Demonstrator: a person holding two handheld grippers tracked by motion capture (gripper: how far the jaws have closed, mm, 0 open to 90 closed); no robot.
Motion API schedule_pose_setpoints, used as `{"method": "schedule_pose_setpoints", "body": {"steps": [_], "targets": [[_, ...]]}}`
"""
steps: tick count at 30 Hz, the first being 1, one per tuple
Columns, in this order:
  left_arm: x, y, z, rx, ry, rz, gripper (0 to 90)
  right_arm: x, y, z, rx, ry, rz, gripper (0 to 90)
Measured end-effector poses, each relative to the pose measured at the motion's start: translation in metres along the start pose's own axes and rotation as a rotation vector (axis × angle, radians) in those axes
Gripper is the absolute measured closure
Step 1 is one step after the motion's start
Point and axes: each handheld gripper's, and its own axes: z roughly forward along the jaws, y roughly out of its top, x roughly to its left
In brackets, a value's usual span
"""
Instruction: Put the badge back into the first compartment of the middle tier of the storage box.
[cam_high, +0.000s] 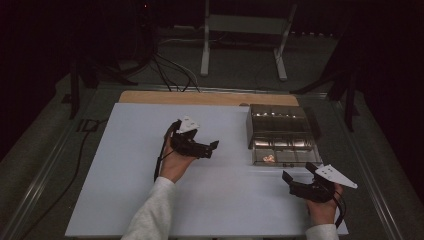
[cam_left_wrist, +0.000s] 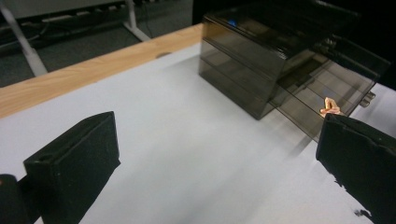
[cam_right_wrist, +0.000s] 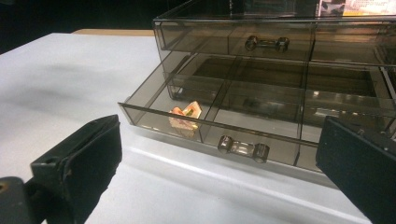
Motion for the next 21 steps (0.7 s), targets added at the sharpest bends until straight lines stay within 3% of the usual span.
{"method": "schedule_pose_setpoints", "body": {"steps": [3, 5, 7, 8, 21], "targets": [[0.006, -0.005, -0.01, -0.009, 0.002, -0.002, 0.6, 0.0, 0.0, 0.0, 0.0, 0.0, -0.002, 0.7], [0.016, -0.014, -0.026, -0.023, 0.012, -0.005, 0.6, 0.0, 0.0, 0.0, -0.001, -0.002, -0.002, 0.7], [0.016, -0.014, -0.026, -0.023, 0.012, -0.005, 0.6, 0.0, 0.0, 0.0, -0.001, -0.002, -0.001, 0.7], [0.026, -0.024, -0.043, -0.033, 0.035, -0.019, 0.6, 0.0, 0.0, 0.0, -0.001, -0.002, -0.001, 0.7], [0.054, -0.07, -0.11, -0.089, 0.091, -0.082, 0.6, 0.002, 0.0, 0.001, 0.004, -0.003, -0.007, 0.7]]}}
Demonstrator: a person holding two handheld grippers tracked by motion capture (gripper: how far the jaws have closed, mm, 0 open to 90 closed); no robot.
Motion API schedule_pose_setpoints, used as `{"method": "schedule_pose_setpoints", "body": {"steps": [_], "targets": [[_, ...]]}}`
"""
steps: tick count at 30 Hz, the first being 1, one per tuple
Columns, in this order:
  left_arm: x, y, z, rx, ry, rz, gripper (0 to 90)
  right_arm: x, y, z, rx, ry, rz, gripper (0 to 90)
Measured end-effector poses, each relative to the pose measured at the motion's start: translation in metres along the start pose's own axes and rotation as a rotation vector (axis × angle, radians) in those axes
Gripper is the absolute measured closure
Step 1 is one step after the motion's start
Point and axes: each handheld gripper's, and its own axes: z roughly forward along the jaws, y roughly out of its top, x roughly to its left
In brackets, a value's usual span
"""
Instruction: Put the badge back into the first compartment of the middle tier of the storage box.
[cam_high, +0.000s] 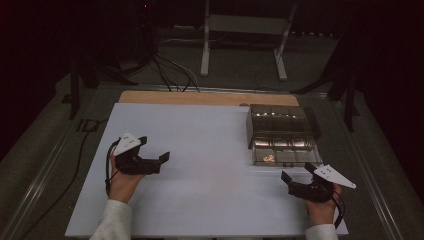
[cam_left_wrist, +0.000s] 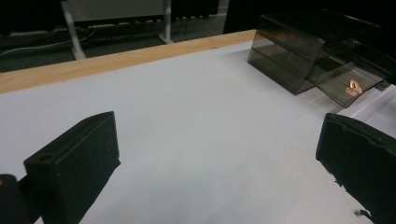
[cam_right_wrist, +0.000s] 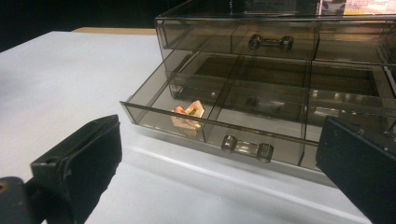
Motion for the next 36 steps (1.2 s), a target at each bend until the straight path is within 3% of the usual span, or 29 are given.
{"method": "schedule_pose_setpoints", "body": {"steps": [8, 11, 15, 18, 19, 26, 28, 30, 36], "targets": [[0.008, -0.025, -0.033, -0.019, 0.038, 0.008, 0.6, -0.001, 0.001, -0.001, -0.005, -0.01, 0.001, 0.7], [0.007, -0.037, -0.044, -0.047, 0.097, 0.034, 0.6, -0.002, 0.001, 0.0, -0.005, -0.006, 0.0, 0.7], [0.01, -0.051, -0.056, -0.054, 0.118, 0.031, 0.6, -0.001, 0.002, -0.001, -0.025, -0.012, -0.005, 0.8], [0.01, -0.051, -0.056, -0.054, 0.118, 0.031, 0.6, -0.002, 0.003, -0.001, -0.03, -0.014, -0.011, 0.8], [0.01, -0.06, -0.064, -0.064, 0.127, 0.019, 0.6, -0.002, 0.003, -0.001, -0.03, -0.014, -0.011, 0.8], [0.009, -0.071, -0.067, -0.062, 0.138, 0.019, 0.6, -0.001, 0.004, 0.001, -0.054, 0.003, -0.039, 0.8], [0.008, -0.073, -0.066, -0.058, 0.14, 0.019, 0.6, -0.001, 0.005, 0.001, -0.057, -0.015, -0.05, 0.7], [0.008, -0.073, -0.065, -0.056, 0.144, 0.023, 0.7, -0.002, 0.006, 0.001, -0.033, -0.04, -0.036, 0.6], [0.008, -0.074, -0.062, -0.055, 0.143, 0.022, 0.6, -0.004, 0.008, 0.002, -0.012, -0.042, -0.016, 0.7]]}}
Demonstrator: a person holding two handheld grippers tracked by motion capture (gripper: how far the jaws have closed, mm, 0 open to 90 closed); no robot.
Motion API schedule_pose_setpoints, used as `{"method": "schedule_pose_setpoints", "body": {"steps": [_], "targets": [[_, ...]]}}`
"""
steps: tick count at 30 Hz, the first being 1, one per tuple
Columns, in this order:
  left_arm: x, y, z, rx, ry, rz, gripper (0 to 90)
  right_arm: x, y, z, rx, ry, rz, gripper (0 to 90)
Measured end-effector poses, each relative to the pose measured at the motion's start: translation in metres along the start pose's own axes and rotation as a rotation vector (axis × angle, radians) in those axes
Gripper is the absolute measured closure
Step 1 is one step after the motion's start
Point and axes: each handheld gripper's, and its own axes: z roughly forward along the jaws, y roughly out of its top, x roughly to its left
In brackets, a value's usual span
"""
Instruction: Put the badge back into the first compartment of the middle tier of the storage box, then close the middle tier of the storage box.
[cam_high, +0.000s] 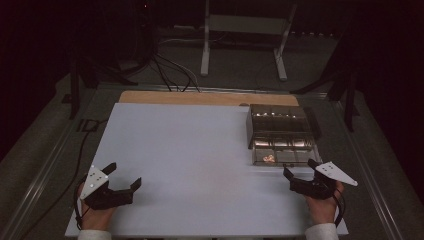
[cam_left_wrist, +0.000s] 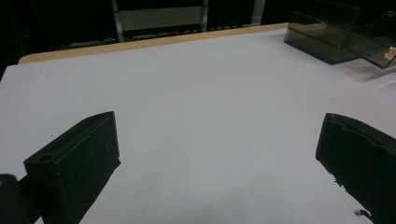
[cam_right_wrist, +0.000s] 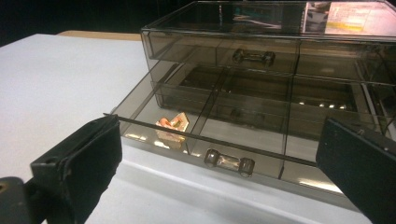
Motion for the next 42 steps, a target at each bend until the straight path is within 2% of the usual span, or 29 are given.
{"method": "schedule_pose_setpoints", "body": {"steps": [7, 8, 9, 30, 34, 35, 37, 40, 42], "targets": [[-0.003, 0.0, 0.002, -0.007, 0.004, 0.006, 0.6, -0.002, 0.0, 0.003, 0.02, -0.01, -0.005, 0.9], [-0.003, 0.0, 0.002, -0.006, 0.004, 0.006, 0.7, -0.003, 0.0, 0.003, 0.021, -0.011, -0.007, 5.4], [-0.003, 0.0, 0.003, -0.004, 0.004, 0.007, 0.7, -0.003, 0.0, 0.003, 0.018, -0.011, -0.008, 6.1], [-0.006, 0.0, 0.004, 0.0, 0.0, 0.02, 0.7, -0.013, -0.003, 0.005, 0.038, -0.044, 0.013, 7.0], [-0.006, 0.0, 0.004, -0.001, 0.0, 0.023, 0.7, -0.013, -0.003, 0.005, 0.048, -0.084, 0.007, 16.2], [-0.006, 0.0, 0.004, -0.001, 0.0, 0.021, 0.7, -0.013, -0.003, 0.005, 0.049, -0.08, 0.004, 19.5], [-0.006, -0.001, 0.005, 0.001, 0.001, 0.02, 0.7, -0.012, -0.003, 0.004, 0.049, -0.087, -0.01, 28.2], [-0.006, -0.001, 0.005, 0.0, 0.0, 0.019, 0.7, -0.011, -0.003, 0.002, 0.053, -0.089, -0.02, 47.0], [-0.006, -0.001, 0.005, -0.001, 0.001, 0.016, 0.6, -0.012, -0.004, 0.001, 0.056, -0.084, -0.022, 56.2]]}}
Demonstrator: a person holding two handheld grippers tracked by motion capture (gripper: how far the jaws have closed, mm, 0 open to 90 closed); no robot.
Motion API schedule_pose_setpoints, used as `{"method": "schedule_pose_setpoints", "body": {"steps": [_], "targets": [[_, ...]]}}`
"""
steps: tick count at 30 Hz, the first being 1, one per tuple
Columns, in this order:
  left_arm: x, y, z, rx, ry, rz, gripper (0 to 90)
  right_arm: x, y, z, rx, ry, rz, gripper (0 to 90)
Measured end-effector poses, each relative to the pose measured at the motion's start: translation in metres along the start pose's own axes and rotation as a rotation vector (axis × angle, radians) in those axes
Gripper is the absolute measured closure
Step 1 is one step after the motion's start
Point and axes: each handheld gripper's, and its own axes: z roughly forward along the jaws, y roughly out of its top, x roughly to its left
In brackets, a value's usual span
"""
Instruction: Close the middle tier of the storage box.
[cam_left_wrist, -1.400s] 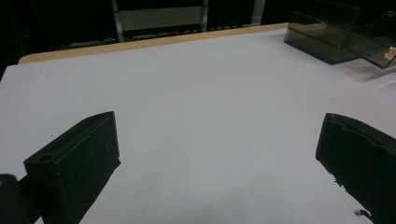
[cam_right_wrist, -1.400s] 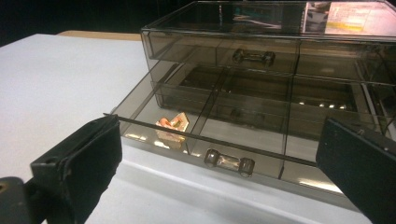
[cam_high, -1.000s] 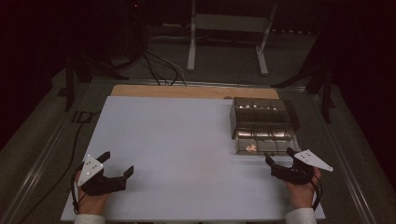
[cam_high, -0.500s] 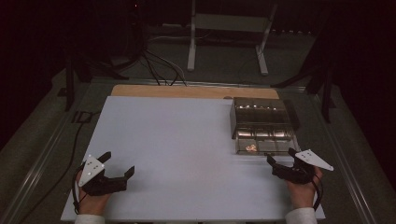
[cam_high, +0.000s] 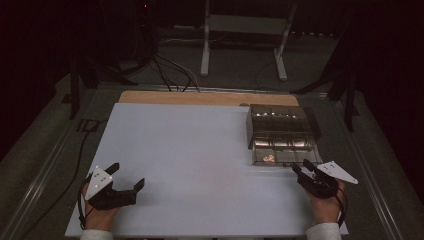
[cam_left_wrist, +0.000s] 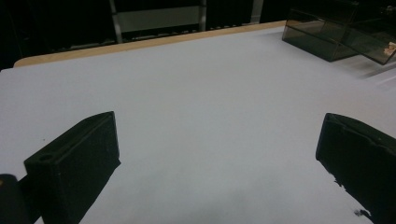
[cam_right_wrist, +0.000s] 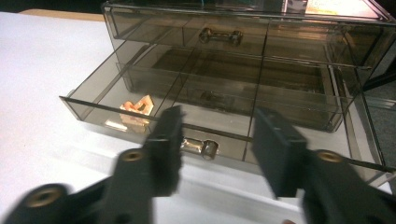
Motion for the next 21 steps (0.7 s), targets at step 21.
{"method": "schedule_pose_setpoints", "body": {"steps": [21], "targets": [[-0.001, -0.002, 0.001, 0.008, -0.005, -0.004, 0.7, -0.006, -0.01, 0.014, 0.098, -0.046, -0.023, 90.0]]}}
